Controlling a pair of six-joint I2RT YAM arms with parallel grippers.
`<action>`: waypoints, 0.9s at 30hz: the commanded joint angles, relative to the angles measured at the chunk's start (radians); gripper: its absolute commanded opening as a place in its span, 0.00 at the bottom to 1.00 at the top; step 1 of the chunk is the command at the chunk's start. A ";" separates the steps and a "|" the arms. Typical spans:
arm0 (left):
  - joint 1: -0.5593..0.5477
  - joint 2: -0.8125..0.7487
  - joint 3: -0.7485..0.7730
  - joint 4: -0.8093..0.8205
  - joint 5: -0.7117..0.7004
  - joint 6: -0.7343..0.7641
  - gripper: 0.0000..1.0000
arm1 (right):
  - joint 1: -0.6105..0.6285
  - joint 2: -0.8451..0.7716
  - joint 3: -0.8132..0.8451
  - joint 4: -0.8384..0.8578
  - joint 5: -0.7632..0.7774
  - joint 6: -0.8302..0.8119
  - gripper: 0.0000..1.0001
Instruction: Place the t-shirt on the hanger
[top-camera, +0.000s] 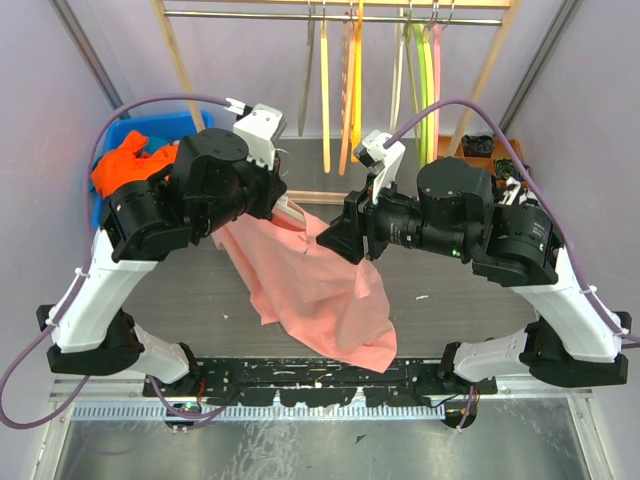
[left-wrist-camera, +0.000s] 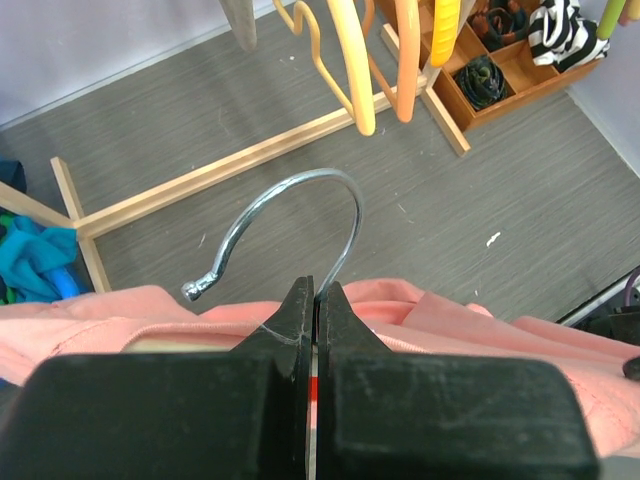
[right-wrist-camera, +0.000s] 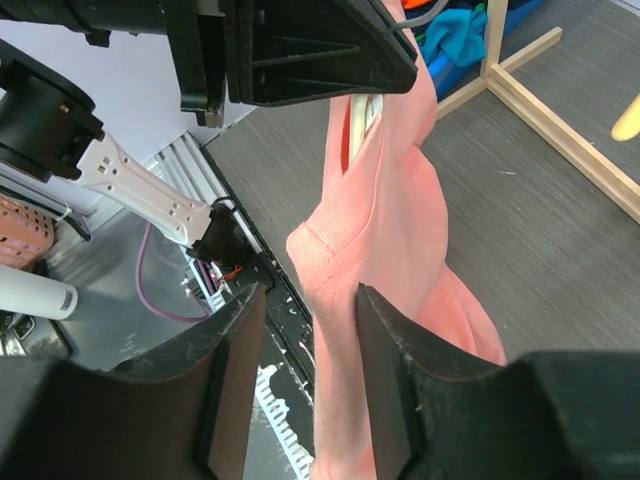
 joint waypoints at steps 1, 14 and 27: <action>-0.006 -0.026 -0.016 0.029 0.015 0.005 0.00 | 0.002 0.004 0.034 0.040 -0.025 -0.024 0.45; -0.006 -0.054 -0.040 0.049 0.022 0.004 0.00 | 0.002 0.031 0.026 0.055 -0.010 -0.035 0.35; -0.006 -0.053 -0.035 0.052 0.032 0.002 0.00 | 0.001 0.013 0.010 0.061 0.024 -0.042 0.55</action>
